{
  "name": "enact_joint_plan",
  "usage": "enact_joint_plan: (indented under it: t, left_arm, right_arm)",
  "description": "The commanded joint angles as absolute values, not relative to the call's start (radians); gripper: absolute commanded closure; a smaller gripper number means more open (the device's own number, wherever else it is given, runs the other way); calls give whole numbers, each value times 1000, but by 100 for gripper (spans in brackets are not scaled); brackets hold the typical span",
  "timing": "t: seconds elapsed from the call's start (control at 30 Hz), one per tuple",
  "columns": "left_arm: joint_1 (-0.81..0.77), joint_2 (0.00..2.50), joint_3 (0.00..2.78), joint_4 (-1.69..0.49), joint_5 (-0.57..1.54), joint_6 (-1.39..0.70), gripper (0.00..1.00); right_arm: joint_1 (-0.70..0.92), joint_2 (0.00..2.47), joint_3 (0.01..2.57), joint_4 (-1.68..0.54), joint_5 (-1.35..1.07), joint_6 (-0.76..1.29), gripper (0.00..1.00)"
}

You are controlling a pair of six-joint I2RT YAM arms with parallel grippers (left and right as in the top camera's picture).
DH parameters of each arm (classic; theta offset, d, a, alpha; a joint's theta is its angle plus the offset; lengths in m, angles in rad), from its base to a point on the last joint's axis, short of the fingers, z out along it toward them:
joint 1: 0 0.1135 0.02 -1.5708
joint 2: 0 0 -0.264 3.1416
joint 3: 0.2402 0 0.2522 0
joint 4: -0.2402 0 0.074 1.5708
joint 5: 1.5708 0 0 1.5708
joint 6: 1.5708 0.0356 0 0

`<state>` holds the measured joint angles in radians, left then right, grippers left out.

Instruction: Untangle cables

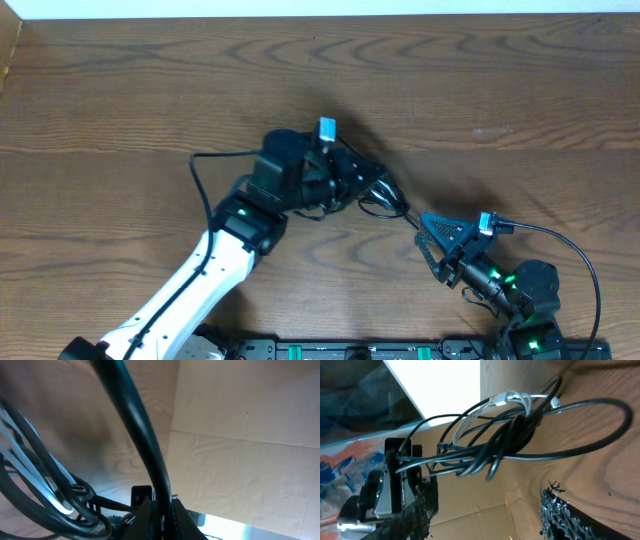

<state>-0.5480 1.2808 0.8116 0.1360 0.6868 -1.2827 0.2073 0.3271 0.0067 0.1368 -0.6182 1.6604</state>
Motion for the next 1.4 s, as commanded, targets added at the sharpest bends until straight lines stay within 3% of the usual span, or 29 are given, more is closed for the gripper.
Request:
enact_joint_plan:
  t: [0.0,0.37,0.67,0.73,0.9,0.93,1.17,1.37]
  left_arm:
    - [-598,1262,822,143,586,-1325,92]
    - [-712,1262,822,256,499,-1490,92]
    - [-804,1262,822,279,497,-1551,92]
    - [-828,1262,822,279,515,-1553,92]
    - [-850,1262,822,280,558,-1581,92]
    - [-849,1262,822,280,562,-1581,92]
    - [-826,1261,822,287,566,-1569,92]
    - [-694,1260,822,287,672,-1490,92]
  right_arm:
    - [211,327,6,139,-627,1679,33]
    - [211,327,6,125,-558,1679,43]
    - [211,327,6,112,-389,1705,40]
    - [211,327,6,103,-350,1703,51]
    - [211,328,6,24,-297,1691,96]
    - [211,327,6,5,-293,1670,99]
    - [211,330,6,-53,-270,1423,99]
    - [210,336,6,-60,-192,1294,99]
